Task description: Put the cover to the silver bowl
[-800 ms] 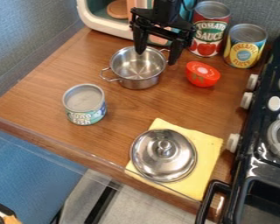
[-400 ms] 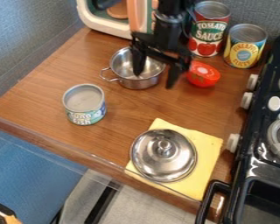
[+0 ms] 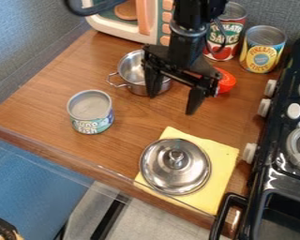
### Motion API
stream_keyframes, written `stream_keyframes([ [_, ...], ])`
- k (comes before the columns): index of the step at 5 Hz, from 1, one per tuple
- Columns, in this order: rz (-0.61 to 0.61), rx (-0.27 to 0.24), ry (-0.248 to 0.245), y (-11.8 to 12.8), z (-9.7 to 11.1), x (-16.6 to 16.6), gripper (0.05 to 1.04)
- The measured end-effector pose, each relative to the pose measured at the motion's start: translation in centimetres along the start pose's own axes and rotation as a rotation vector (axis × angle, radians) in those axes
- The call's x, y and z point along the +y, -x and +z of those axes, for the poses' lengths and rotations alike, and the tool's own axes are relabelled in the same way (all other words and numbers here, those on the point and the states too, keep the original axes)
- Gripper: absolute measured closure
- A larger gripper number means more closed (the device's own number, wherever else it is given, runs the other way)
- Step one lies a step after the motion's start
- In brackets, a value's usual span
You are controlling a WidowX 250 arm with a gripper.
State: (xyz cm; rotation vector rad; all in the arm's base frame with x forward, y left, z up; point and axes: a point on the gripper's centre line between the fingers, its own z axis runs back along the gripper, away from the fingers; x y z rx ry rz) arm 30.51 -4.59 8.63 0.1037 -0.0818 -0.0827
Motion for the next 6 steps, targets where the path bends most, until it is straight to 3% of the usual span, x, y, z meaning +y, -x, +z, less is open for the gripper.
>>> stream_keyframes([
  [2,-0.059,0.024,0.043,3.1,-1.3,-1.8,0.083],
  [4,-0.123,0.061,0.037,5.3,-2.8,-2.8,0.083],
  [5,-0.143,0.072,0.03,6.2,-3.4,-3.1,0.132],
  [6,-0.147,0.055,0.021,5.9,-3.6,-3.0,0.419],
])
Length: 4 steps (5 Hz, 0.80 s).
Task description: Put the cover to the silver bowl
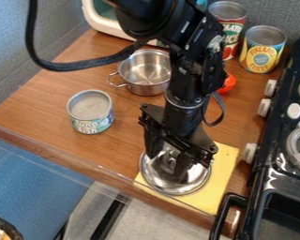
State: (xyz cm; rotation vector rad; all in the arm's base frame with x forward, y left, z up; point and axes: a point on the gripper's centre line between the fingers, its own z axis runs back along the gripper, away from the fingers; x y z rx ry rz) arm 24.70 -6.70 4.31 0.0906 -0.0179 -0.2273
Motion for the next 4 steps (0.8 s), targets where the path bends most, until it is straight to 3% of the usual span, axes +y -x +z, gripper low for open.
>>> stream_keyframes([
  [1,0.001,0.003,-0.004,-0.1,-0.3,0.2,0.722],
  [2,0.013,0.004,-0.006,-0.5,-0.4,0.5,0.805],
  [4,0.052,0.0,0.032,-1.8,1.1,1.5,0.805],
])
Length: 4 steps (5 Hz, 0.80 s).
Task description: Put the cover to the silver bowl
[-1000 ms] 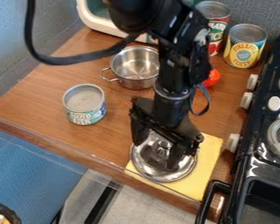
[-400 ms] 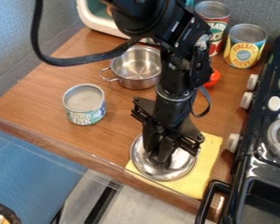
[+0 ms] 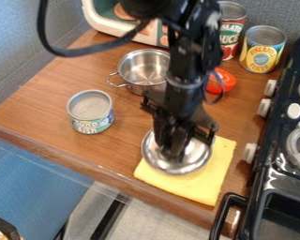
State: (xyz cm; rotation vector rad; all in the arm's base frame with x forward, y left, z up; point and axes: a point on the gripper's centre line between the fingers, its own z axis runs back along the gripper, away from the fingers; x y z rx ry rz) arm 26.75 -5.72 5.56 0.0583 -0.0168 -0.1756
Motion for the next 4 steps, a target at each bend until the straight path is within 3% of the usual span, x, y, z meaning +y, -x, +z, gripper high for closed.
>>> stream_keyframes([
  [1,0.066,-0.061,0.034,-3.0,3.4,1.3,0.805],
  [2,0.153,-0.105,0.041,-6.2,5.3,4.2,0.805],
  [4,0.261,-0.074,-0.01,-12.2,3.6,9.1,0.805],
])
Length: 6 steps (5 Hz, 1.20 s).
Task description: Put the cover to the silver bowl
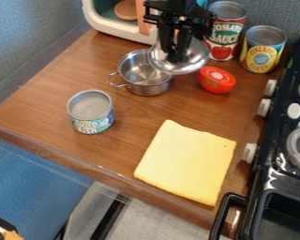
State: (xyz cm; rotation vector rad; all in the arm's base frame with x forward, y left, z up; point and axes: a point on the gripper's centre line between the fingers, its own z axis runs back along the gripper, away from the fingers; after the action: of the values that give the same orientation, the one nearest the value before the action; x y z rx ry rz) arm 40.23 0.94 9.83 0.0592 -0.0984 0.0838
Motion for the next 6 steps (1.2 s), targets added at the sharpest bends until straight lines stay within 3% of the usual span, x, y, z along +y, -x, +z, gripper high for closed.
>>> stream_keyframes([
  [3,0.052,0.028,-0.068,-0.4,-1.9,3.6,0.805],
  [6,0.061,0.072,-0.068,1.1,-3.0,4.6,0.805],
])
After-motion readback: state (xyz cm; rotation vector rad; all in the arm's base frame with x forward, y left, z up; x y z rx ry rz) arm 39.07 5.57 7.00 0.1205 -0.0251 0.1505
